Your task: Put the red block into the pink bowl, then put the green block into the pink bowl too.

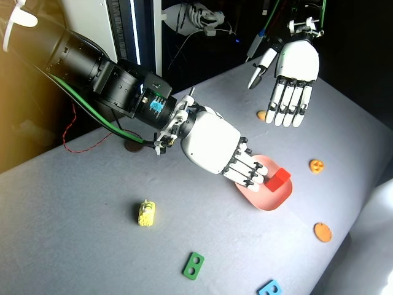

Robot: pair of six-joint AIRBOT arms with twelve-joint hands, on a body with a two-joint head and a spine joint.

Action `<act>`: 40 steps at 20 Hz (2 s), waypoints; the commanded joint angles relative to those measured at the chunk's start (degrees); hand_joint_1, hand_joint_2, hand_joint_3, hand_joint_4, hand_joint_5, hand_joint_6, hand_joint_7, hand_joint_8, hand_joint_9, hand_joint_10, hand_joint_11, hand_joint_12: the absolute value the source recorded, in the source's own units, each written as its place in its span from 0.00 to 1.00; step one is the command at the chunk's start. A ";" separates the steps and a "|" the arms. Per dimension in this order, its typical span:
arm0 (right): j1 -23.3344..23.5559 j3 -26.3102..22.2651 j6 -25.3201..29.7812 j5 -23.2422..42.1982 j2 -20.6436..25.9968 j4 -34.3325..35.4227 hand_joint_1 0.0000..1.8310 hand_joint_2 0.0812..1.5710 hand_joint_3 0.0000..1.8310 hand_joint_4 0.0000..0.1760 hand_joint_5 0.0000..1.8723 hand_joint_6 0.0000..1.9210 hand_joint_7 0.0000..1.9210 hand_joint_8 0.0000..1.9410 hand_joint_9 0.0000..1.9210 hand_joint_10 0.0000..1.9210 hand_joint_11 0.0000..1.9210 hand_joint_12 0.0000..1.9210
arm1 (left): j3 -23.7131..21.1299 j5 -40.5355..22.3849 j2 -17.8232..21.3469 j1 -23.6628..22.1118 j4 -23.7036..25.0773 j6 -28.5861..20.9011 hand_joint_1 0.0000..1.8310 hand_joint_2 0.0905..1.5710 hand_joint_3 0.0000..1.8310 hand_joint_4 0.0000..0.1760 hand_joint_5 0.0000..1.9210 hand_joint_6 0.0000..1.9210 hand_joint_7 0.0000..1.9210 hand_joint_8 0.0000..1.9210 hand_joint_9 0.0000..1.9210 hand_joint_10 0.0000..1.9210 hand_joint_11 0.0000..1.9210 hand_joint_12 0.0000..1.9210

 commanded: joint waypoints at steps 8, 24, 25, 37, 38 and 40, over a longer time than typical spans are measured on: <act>-0.32 0.02 -0.66 6.25 -0.48 -1.50 0.49 0.48 0.00 0.39 0.45 0.01 0.03 0.00 0.00 0.00 0.00 0.00 | -0.06 -4.98 0.66 -0.86 -0.30 -0.21 0.04 0.80 0.00 0.00 0.16 0.00 0.17 0.00 0.15 0.00 0.00 0.21; -2.05 1.31 -1.58 7.02 -2.90 -1.58 0.47 0.49 0.00 0.39 0.44 0.01 0.04 0.01 0.00 0.00 0.00 0.00 | 0.14 -4.15 0.55 -2.39 0.42 -0.19 0.06 0.81 0.00 0.00 0.17 0.00 0.17 0.00 0.14 0.00 0.00 0.18; -2.13 1.44 -1.59 7.02 -2.99 -1.58 0.47 0.48 0.00 0.47 0.44 0.01 0.04 0.01 0.00 0.00 0.00 0.00 | 0.18 -4.11 0.54 -2.45 0.42 -0.19 0.04 0.81 0.00 0.00 0.19 0.01 0.17 0.00 0.15 0.00 0.00 0.19; -3.01 2.56 -1.62 7.18 -4.04 -1.67 0.53 0.47 0.00 0.16 0.49 0.02 0.05 0.01 0.00 0.00 0.00 0.00 | 0.30 -3.49 0.47 -3.12 0.42 -0.20 0.05 0.82 0.00 0.00 0.19 0.00 0.17 0.00 0.13 0.00 0.00 0.11; -3.07 2.64 -1.62 7.18 -4.11 -1.67 0.51 0.48 0.00 0.23 0.48 0.02 0.04 0.00 0.00 0.00 0.00 0.00 | 0.30 -3.36 0.47 -3.21 0.43 -0.20 0.07 0.81 0.00 0.00 0.22 0.00 0.18 0.00 0.15 0.00 0.00 0.16; -3.08 2.77 -1.62 7.18 -4.32 -1.77 0.52 0.46 0.00 0.24 0.50 0.02 0.04 0.00 0.00 0.00 0.00 0.00 | 0.33 -3.29 0.47 -3.35 0.44 -0.20 0.06 0.81 0.00 0.00 0.20 0.00 0.17 0.00 0.14 0.00 0.00 0.16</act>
